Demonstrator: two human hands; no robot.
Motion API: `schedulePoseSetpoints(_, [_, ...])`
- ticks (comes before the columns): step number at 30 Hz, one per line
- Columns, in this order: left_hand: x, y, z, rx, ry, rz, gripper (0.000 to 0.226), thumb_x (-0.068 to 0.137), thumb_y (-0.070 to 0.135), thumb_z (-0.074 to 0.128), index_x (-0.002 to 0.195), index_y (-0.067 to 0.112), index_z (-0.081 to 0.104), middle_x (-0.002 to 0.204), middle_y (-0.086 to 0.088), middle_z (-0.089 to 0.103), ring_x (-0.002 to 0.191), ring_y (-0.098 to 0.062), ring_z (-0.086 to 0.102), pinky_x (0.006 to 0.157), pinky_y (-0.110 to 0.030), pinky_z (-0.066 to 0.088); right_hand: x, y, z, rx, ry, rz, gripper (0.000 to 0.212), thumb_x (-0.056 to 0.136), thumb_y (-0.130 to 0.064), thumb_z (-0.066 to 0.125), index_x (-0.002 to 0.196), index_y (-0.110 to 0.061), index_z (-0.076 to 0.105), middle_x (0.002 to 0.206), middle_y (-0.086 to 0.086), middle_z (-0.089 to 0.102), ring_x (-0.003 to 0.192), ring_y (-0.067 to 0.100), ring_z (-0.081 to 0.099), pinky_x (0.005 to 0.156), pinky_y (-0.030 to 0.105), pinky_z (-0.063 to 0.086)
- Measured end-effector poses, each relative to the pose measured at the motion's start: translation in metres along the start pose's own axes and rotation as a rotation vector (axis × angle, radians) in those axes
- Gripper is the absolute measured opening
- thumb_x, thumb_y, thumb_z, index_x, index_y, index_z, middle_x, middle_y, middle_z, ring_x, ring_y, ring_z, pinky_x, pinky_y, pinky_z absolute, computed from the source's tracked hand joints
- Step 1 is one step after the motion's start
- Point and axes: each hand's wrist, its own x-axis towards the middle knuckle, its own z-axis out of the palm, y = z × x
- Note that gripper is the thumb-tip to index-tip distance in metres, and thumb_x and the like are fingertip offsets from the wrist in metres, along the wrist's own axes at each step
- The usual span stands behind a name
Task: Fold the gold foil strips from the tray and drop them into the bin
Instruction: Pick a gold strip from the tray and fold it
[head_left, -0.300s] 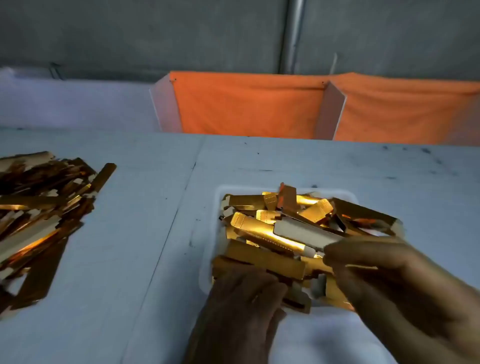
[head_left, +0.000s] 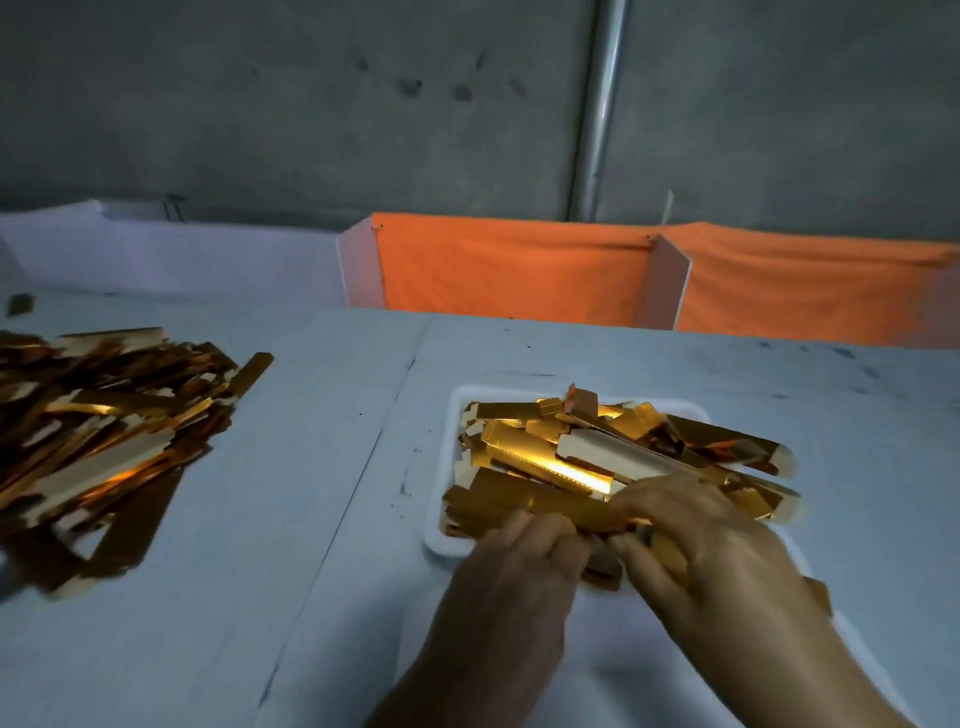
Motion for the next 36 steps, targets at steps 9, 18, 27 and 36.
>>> schedulePoseSetpoints(9, [0.021, -0.005, 0.002, 0.213, -0.16, -0.072, 0.031, 0.097, 0.017, 0.044, 0.127, 0.018, 0.051, 0.123, 0.0, 0.054, 0.112, -0.015, 0.035, 0.08, -0.023, 0.028, 0.005, 0.022, 0.036, -0.12, -0.187, 0.038, 0.018, 0.095, -0.035, 0.05, 0.112, -0.036, 0.056, 0.118, -0.015, 0.051, 0.107, 0.003, 0.045, 0.089, 0.015, 0.04])
schedulePoseSetpoints(18, [0.033, -0.009, 0.003, 0.291, -0.12, -0.011, 0.032, 0.094, 0.035, 0.044, 0.118, 0.018, 0.059, 0.116, 0.002, 0.055, 0.11, -0.015, 0.037, 0.093, -0.03, 0.03, 0.007, 0.039, 0.043, -0.039, -0.185, 0.102, 0.022, 0.094, -0.029, 0.057, 0.116, -0.032, 0.06, 0.116, -0.012, 0.054, 0.1, 0.002, 0.05, 0.084, 0.01, 0.042])
schedulePoseSetpoints(27, [0.04, 0.018, -0.02, 0.161, 0.156, 0.008, 0.012, 0.085, 0.019, 0.066, 0.092, 0.01, 0.069, 0.089, -0.002, 0.062, 0.091, -0.02, 0.052, 0.073, -0.035, 0.05, 0.005, 0.036, 0.019, 0.345, -0.033, 0.221, 0.01, 0.089, -0.026, 0.065, 0.088, -0.036, 0.064, 0.092, -0.016, 0.064, 0.084, -0.001, 0.057, 0.071, 0.009, 0.046])
schedulePoseSetpoints(36, [0.007, 0.046, -0.027, -0.254, 0.288, -0.329, 0.044, 0.08, 0.042, 0.069, 0.121, 0.035, 0.058, 0.11, 0.023, 0.049, 0.109, 0.001, 0.038, 0.091, -0.02, 0.039, -0.006, 0.022, -0.016, 0.835, -0.045, 0.153, 0.029, 0.083, 0.001, 0.066, 0.075, -0.026, 0.07, 0.092, -0.007, 0.07, 0.085, 0.024, 0.065, 0.072, 0.049, 0.056])
